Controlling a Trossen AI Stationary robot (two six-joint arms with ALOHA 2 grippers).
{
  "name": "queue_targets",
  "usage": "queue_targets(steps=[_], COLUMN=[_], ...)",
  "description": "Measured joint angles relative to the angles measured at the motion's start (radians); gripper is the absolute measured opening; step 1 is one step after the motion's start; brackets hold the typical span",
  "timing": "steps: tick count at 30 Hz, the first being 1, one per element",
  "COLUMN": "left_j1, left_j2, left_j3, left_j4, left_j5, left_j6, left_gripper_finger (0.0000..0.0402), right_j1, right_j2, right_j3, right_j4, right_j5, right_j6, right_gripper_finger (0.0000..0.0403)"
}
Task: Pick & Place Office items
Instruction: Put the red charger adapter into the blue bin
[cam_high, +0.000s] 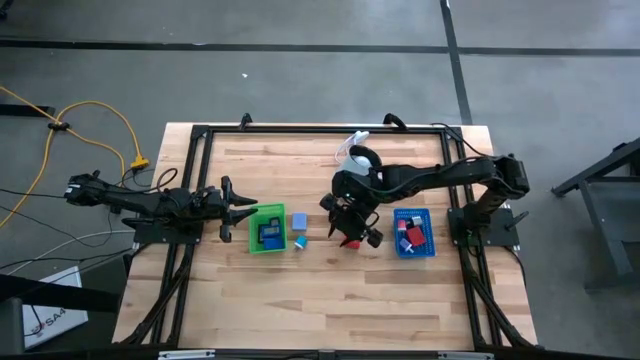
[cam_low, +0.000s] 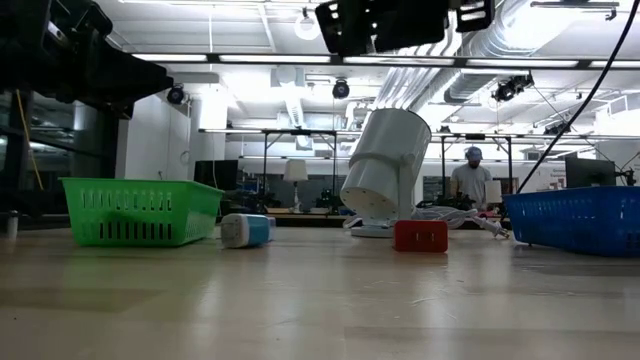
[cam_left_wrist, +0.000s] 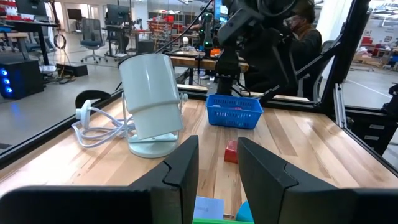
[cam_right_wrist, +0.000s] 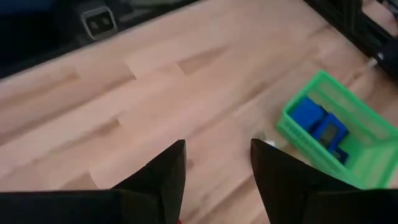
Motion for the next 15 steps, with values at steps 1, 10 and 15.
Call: queue_targets(steps=[1, 10, 15], left_j1=[0.000, 0.000, 0.000], left_j2=[0.000, 0.000, 0.000], left_j3=[0.000, 0.000, 0.000], left_j4=[0.000, 0.000, 0.000], left_j5=[0.000, 0.000, 0.000], left_j6=[0.000, 0.000, 0.000], left_gripper_finger=[0.0103, 0.0103, 0.0103], right_j1=[0.000, 0.001, 0.001], right_j2=[0.000, 0.000, -0.001], right_j3=[0.000, 0.000, 0.000], right_j4=[-0.004, -0.004, 0.003], right_j5=[0.015, 0.090, 0.091], right_j6=[0.000, 0.103, 0.153], right_gripper_finger=[0.0166, 0.0166, 0.0166])
